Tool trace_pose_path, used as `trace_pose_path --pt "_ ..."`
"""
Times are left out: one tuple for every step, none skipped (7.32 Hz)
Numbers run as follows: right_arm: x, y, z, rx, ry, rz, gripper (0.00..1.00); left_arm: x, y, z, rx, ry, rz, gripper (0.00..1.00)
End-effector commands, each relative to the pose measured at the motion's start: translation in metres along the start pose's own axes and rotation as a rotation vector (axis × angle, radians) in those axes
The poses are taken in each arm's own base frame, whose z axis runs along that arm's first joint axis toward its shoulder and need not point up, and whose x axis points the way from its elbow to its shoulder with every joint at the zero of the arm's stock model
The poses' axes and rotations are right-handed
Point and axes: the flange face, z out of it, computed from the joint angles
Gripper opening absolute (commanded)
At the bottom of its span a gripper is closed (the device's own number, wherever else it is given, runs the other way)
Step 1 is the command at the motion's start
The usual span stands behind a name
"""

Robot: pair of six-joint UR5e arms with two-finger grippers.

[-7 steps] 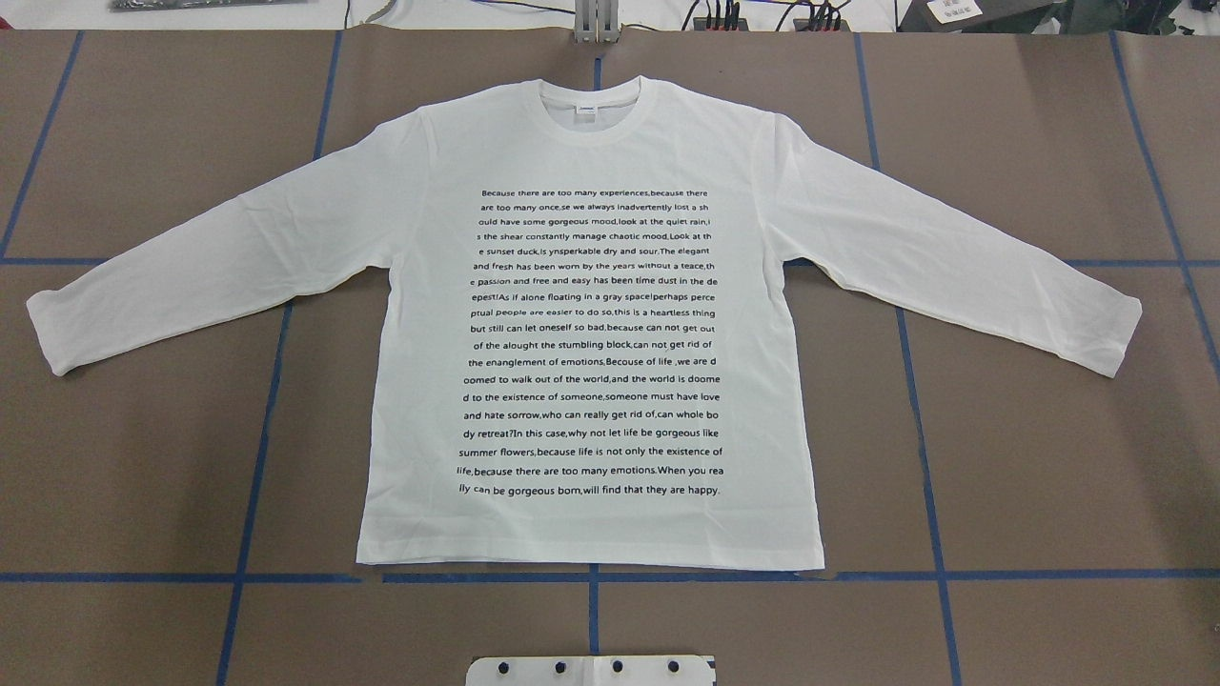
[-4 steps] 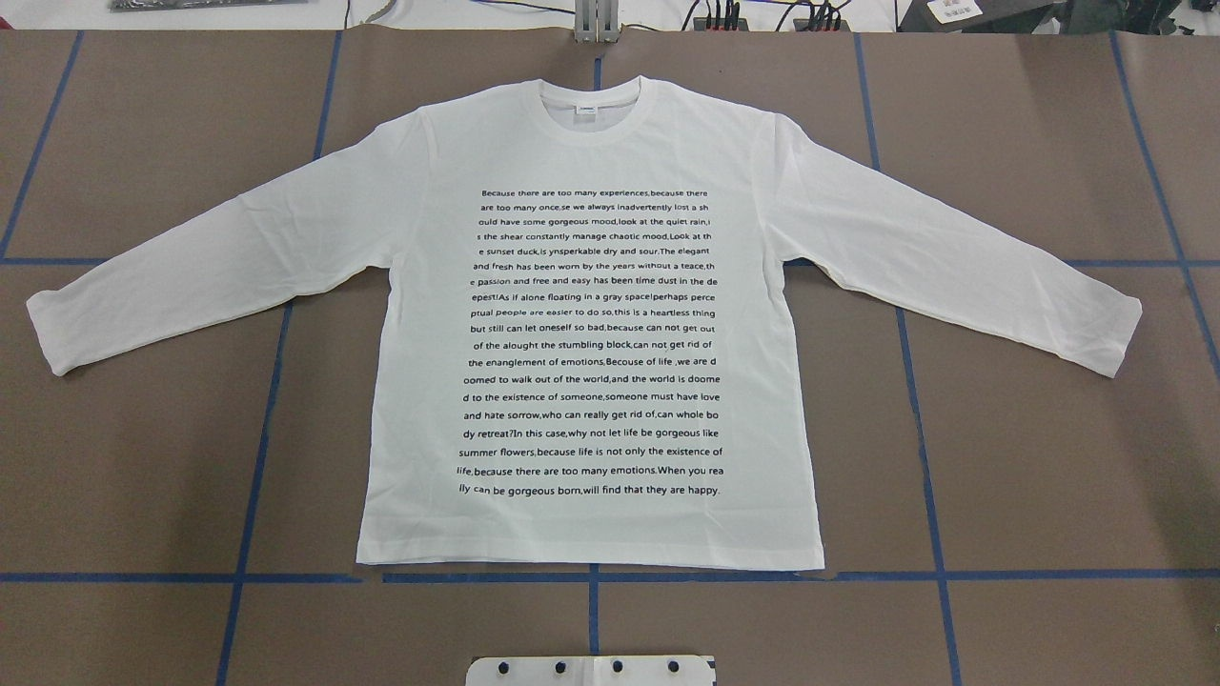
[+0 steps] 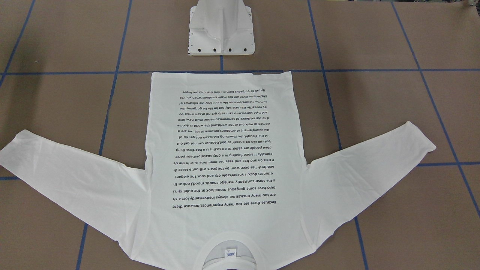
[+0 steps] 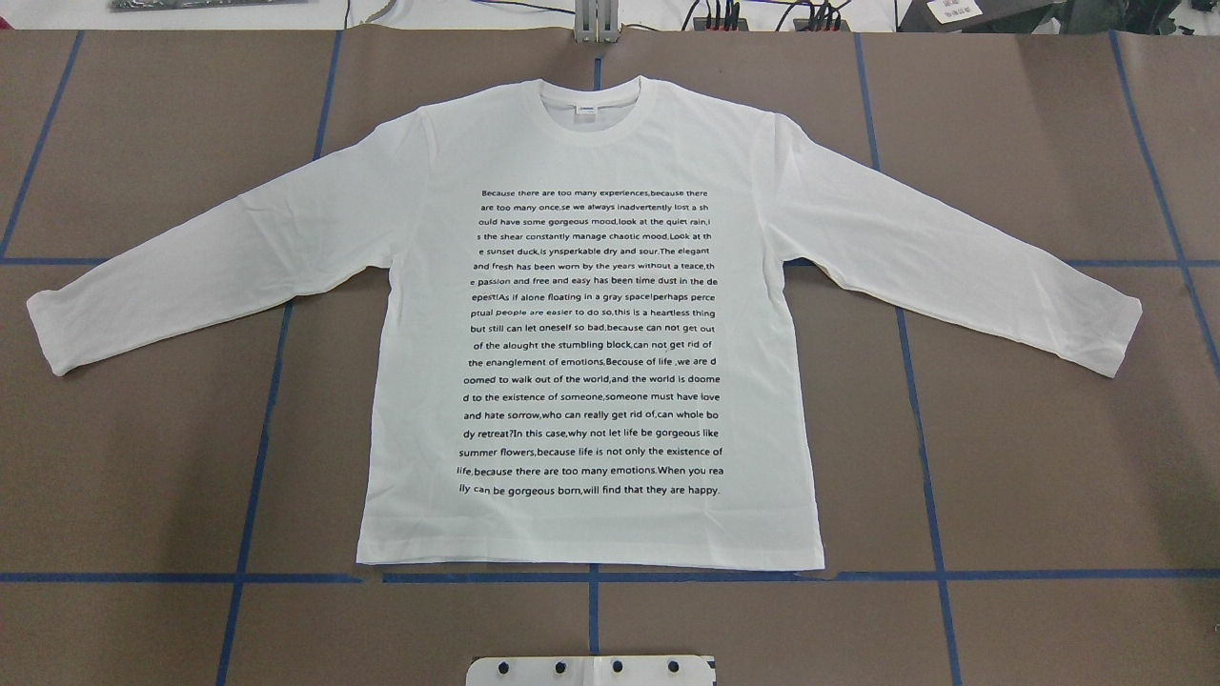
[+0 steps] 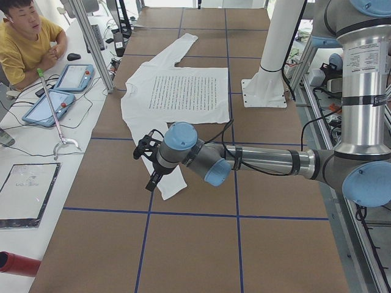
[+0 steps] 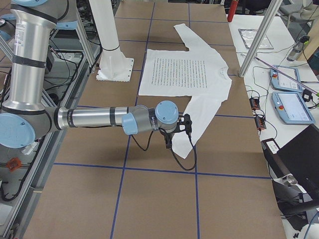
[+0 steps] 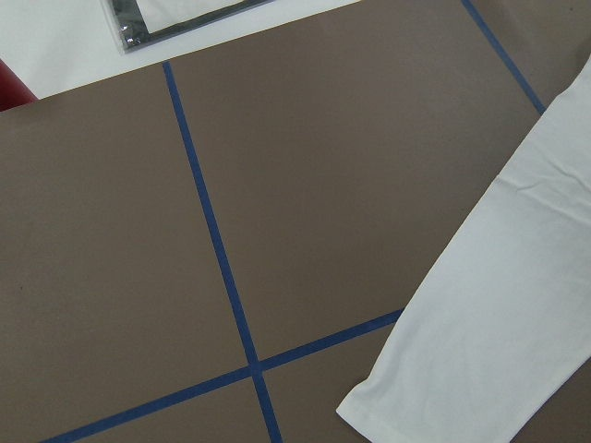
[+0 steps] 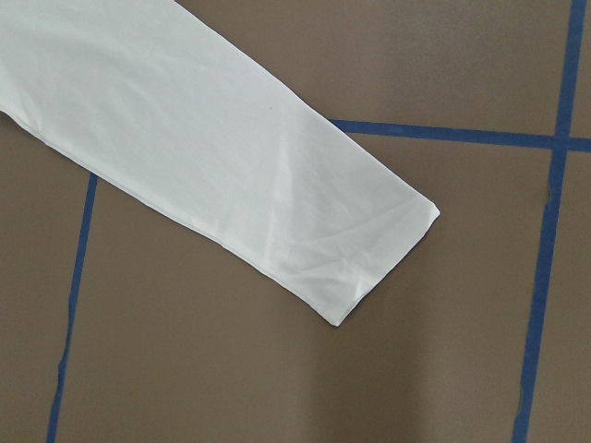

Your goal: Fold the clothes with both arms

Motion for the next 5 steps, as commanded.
trace_pose_path --pt "0.018 -0.036 0.032 -0.026 0.058 -0.013 0.99 0.001 0.003 0.0 -0.001 0.018 0.002 1.0" --pt "0.024 -0.065 0.046 -0.041 0.061 0.007 0.98 0.001 0.003 0.0 -0.002 0.018 -0.003 1.0" --pt "0.024 -0.079 0.059 -0.058 0.064 0.038 0.95 0.001 0.004 0.0 -0.002 0.02 -0.003 1.0" --pt "0.031 -0.096 0.08 -0.072 0.062 0.022 0.93 0.003 0.005 0.0 -0.007 0.045 -0.007 1.0" --pt "0.038 -0.11 0.106 -0.09 0.057 0.004 0.91 0.007 0.006 0.003 -0.028 0.11 -0.067 1.0"
